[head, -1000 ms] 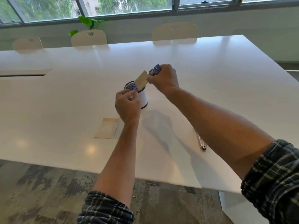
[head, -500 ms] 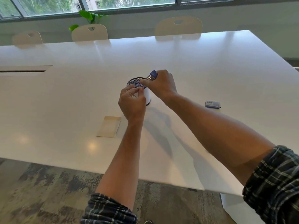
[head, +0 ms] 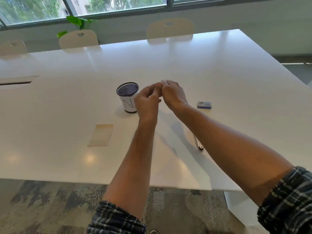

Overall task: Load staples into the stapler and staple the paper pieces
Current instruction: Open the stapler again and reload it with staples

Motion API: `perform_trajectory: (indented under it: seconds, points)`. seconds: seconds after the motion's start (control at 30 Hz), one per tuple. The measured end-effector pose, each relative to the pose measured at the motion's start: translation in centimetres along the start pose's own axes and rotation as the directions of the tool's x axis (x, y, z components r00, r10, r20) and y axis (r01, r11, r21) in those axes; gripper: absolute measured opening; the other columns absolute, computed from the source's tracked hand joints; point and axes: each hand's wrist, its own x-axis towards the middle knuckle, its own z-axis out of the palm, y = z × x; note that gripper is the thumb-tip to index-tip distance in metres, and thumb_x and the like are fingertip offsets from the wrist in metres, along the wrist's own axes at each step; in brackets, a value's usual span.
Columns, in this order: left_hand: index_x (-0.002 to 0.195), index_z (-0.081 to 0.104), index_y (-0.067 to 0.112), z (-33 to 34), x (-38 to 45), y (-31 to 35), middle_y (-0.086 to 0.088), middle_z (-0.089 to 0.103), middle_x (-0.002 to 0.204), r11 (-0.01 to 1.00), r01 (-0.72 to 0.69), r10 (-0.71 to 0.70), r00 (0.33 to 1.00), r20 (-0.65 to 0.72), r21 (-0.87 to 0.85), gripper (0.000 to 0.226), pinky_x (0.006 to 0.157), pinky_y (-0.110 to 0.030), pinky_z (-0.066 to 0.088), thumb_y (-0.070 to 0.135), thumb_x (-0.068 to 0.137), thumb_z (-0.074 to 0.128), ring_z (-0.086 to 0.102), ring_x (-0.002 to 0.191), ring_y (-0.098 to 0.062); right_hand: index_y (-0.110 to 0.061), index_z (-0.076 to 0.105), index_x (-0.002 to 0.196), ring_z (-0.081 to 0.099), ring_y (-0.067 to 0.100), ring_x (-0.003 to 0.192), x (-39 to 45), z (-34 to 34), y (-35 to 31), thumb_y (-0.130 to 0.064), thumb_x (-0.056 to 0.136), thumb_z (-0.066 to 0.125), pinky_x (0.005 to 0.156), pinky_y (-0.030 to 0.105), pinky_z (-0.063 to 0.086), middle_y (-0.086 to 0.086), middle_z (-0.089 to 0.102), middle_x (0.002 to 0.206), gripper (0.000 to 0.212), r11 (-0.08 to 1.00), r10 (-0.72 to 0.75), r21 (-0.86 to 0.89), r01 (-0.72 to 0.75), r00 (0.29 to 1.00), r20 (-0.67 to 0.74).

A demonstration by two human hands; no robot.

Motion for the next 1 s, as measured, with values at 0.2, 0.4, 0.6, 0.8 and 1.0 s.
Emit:
perform_trajectory:
  seconds: [0.2, 0.4, 0.6, 0.8, 1.0]
  points:
    - [0.08, 0.078, 0.024, 3.1, -1.0, -1.1, 0.0, 0.079, 0.076, 0.997, 0.017, -0.023, 0.996, 0.081, 0.073, 0.015, 0.084, -0.037, 0.063, 0.012, 0.089, 0.076, 0.076, 0.076, -0.015, -0.011, 0.072, 0.082, 0.056, 0.01, 0.066, -0.3, -4.0, 2.3, -0.026, 0.103, 0.046, 0.057, 0.027, 0.035, -0.001, 0.065, 0.073, 0.037, 0.993, 0.019, -0.116, -0.033, 0.993, -0.119]
    - [0.08, 0.078, 0.014, 7.1, -2.5, -2.5, -0.008, 0.078, 0.077, 0.98, 0.066, -0.113, 0.96, 0.254, 0.186, 0.011, 0.076, -0.033, 0.063, 0.01, 0.089, 0.073, 0.078, 0.075, -0.021, -0.01, 0.075, 0.07, 0.066, 0.026, 0.068, -1.1, -10.9, 4.4, -0.028, 0.091, 0.063, 0.068, 0.034, 0.053, 0.009, 0.074, 0.073, 0.03, 0.899, -0.041, -0.436, -0.05, 0.979, -0.198]
    - [0.086, 0.075, 0.0, 10.5, -4.4, -3.5, -0.016, 0.076, 0.078, 0.924, 0.217, -0.346, 0.824, 0.449, 0.314, 0.009, 0.07, -0.026, 0.063, 0.002, 0.093, 0.069, 0.076, 0.069, -0.02, -0.006, 0.078, 0.08, 0.069, 0.033, 0.075, -2.7, -16.3, 6.4, -0.017, 0.08, 0.069, 0.068, 0.036, 0.056, 0.015, 0.074, 0.076, 0.014, 0.756, 0.024, -0.644, -0.115, 0.989, -0.148]
    - [0.077, 0.072, 0.008, 12.2, -6.0, -4.1, -0.011, 0.074, 0.071, 0.869, 0.122, -0.426, 0.679, 0.598, 0.48, 0.019, 0.074, -0.028, 0.064, -0.002, 0.093, 0.067, 0.075, 0.067, -0.019, -0.005, 0.065, 0.072, 0.068, 0.037, 0.082, -4.3, -18.6, 7.8, -0.008, 0.073, 0.066, 0.064, 0.036, 0.054, 0.017, 0.068, 0.079, 0.003, 0.679, 0.201, -0.699, -0.224, 0.973, -0.117]
    - [0.075, 0.075, 0.013, 12.8, -7.0, -4.5, -0.008, 0.074, 0.071, 0.827, -0.067, -0.387, 0.652, 0.652, 0.558, 0.023, 0.078, -0.031, 0.064, -0.004, 0.089, 0.068, 0.073, 0.069, -0.017, -0.011, 0.059, 0.063, 0.066, 0.03, 0.071, -5.8, -19.0, 8.9, -0.004, 0.068, 0.069, 0.052, 0.026, 0.04, 0.008, 0.06, 0.062, 0.013, 0.654, 0.264, -0.699, -0.29, 0.953, -0.149]
